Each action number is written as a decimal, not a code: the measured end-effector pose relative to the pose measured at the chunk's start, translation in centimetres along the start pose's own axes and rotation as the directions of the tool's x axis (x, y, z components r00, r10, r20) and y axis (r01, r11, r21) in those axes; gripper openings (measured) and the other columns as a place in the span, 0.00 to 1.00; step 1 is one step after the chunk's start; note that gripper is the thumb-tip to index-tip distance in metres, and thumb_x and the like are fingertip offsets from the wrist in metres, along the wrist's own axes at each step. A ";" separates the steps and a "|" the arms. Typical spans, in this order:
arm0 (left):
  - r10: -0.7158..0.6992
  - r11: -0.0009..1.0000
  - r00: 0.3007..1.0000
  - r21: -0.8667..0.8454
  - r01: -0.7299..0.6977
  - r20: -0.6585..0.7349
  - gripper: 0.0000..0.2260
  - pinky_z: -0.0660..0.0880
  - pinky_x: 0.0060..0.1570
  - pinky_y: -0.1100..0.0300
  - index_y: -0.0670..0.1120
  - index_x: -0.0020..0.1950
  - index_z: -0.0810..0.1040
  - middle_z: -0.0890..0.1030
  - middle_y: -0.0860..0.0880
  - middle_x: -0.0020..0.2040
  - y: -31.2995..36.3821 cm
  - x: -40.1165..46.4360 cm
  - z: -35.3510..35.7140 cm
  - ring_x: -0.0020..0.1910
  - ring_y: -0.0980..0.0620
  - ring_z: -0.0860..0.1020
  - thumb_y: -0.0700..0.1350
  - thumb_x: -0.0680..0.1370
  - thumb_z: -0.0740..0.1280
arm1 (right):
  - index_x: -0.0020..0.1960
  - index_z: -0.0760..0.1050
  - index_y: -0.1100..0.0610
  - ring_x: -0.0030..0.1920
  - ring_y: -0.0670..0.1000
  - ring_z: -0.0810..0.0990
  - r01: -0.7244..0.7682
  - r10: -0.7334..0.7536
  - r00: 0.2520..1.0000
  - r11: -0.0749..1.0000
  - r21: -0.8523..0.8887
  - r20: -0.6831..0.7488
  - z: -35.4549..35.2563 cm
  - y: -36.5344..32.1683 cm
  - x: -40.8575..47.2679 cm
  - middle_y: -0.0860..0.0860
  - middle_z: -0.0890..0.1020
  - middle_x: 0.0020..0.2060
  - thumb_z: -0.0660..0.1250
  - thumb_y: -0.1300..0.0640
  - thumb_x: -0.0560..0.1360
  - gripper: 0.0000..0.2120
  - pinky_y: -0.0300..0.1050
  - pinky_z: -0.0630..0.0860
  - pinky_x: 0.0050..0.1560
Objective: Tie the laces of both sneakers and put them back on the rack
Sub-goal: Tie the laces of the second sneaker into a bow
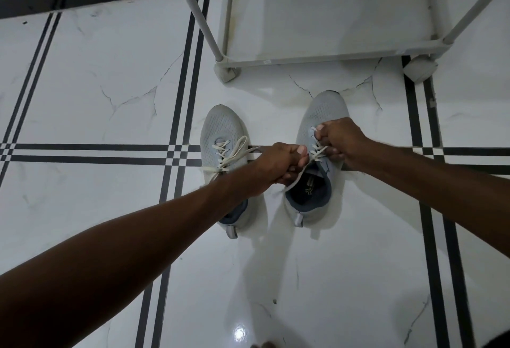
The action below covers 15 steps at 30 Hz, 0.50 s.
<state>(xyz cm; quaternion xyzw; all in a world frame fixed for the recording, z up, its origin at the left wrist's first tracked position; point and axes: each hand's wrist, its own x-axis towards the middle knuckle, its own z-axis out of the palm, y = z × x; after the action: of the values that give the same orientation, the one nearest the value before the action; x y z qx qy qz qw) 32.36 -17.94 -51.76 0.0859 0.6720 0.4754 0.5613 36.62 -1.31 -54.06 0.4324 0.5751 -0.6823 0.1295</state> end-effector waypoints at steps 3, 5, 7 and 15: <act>-0.018 1.000 1.000 -0.017 0.018 0.004 0.17 0.55 0.22 0.67 0.46 0.35 0.68 0.61 0.50 0.29 -0.4 0.2 0.6 0.22 0.57 0.60 0.40 0.84 0.54 | 0.30 0.71 0.60 0.12 0.45 0.61 0.003 -0.009 0.996 0.997 -0.075 -0.085 0.4 0.0 0.3 0.51 0.69 0.17 0.59 0.68 0.75 0.15 0.30 0.57 0.17; -0.034 0.999 0.999 -0.004 0.034 -0.004 0.17 0.56 0.23 0.66 0.47 0.35 0.69 0.62 0.50 0.29 -0.2 0.1 0.5 0.23 0.56 0.61 0.42 0.84 0.54 | 0.30 0.71 0.60 0.13 0.43 0.63 0.061 -0.075 0.994 0.985 -0.162 -0.080 0.4 -0.2 0.2 0.48 0.70 0.15 0.60 0.70 0.75 0.16 0.32 0.58 0.16; -0.045 0.999 0.999 -0.005 0.045 -0.009 0.17 0.61 0.25 0.65 0.47 0.36 0.72 0.68 0.50 0.30 -0.1 -0.1 0.0 0.24 0.55 0.64 0.46 0.85 0.56 | 0.33 0.73 0.60 0.16 0.44 0.65 0.139 -0.152 0.988 0.965 -0.221 -0.041 0.2 -0.6 -0.2 0.50 0.72 0.20 0.60 0.67 0.77 0.14 0.33 0.59 0.17; 0.193 0.930 0.949 0.354 -0.096 -0.249 0.12 0.76 0.35 0.63 0.47 0.62 0.79 0.84 0.45 0.55 3.1 -4.1 -4.6 0.37 0.53 0.82 0.44 0.80 0.68 | 0.56 0.78 0.50 0.40 0.48 0.81 0.422 -0.580 0.812 0.666 -0.615 -0.071 -0.5 1.6 -4.8 0.46 0.83 0.46 0.71 0.47 0.74 0.13 0.42 0.77 0.42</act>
<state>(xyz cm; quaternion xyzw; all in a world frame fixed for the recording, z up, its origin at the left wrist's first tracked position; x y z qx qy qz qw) 28.72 -21.44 -47.13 0.1625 0.8077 0.4007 0.4008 40.75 -2.91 -51.52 0.2820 0.8611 -0.4226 -0.0179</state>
